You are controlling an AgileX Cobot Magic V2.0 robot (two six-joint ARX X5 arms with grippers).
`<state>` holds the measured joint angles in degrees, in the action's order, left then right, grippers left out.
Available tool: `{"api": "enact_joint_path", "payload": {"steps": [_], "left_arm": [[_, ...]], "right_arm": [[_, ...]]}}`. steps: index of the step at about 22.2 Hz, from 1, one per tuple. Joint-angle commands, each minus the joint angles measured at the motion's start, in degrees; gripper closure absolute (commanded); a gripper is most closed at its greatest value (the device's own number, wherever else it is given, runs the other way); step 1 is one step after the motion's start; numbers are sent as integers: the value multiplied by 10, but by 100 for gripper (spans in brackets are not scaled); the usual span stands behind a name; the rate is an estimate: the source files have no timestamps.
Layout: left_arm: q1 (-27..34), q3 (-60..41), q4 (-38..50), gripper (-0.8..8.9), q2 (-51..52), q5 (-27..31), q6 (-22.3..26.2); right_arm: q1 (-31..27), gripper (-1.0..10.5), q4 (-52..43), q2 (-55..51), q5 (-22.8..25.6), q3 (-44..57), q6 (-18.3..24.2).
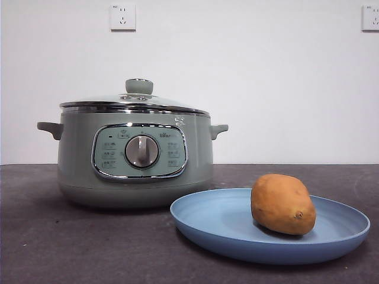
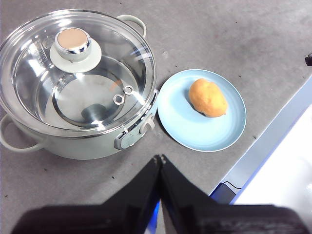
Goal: Take the potato out from the steamer,put the potato on the plate,close the lid
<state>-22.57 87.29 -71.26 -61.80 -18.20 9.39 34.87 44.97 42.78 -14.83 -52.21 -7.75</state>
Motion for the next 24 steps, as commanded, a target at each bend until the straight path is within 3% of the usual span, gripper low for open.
{"api": "enact_joint_path", "payload": {"steps": [1, 6, 8, 13, 18, 24], "left_arm": [[0, 2, 1, 817, 0, 0, -2], [0, 2, 1, 817, 0, 1, -1], [16, 2, 25, 817, 10, 31, -1], [116, -59, 270, 817, 105, 16, 17], [211, -309, 590, 817, 267, 17, 14], [238, -513, 694, 817, 383, 53, 5]], "right_arm": [[1, 946, -3, -1, 2, -2, -3], [1, 946, -3, -1, 2, -2, -3], [1, 946, -3, -1, 2, -2, -3], [1, 946, -2, -1, 2, -2, -3], [1, 946, -2, -1, 2, -2, -3], [1, 946, -2, -1, 2, -2, -3]]}}
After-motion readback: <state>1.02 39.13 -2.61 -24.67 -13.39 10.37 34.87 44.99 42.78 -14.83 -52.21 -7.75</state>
